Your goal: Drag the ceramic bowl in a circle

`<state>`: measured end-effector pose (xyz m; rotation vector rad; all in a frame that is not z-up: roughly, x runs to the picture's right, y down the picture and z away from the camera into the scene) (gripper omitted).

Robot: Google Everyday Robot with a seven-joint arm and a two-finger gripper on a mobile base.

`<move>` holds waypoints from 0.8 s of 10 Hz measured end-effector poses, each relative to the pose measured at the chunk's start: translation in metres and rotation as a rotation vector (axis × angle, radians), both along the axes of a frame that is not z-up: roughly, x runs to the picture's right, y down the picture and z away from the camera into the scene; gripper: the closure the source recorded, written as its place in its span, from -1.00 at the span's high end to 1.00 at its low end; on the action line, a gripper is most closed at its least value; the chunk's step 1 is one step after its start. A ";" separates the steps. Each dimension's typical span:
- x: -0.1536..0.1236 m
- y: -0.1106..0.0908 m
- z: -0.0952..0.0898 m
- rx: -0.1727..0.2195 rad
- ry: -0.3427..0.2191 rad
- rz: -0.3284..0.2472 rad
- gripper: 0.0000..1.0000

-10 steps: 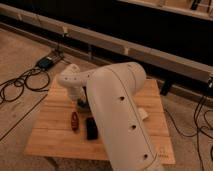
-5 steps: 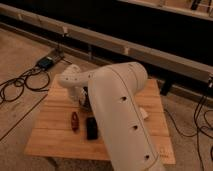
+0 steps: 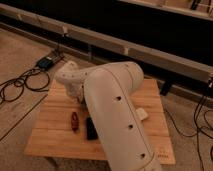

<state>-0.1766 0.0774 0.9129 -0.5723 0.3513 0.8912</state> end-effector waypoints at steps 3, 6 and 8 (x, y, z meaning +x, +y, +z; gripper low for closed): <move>-0.023 -0.018 0.010 0.002 -0.037 -0.058 -0.95; -0.086 -0.016 0.006 -0.029 -0.134 -0.119 -0.95; -0.108 -0.002 -0.006 -0.055 -0.156 -0.141 -0.95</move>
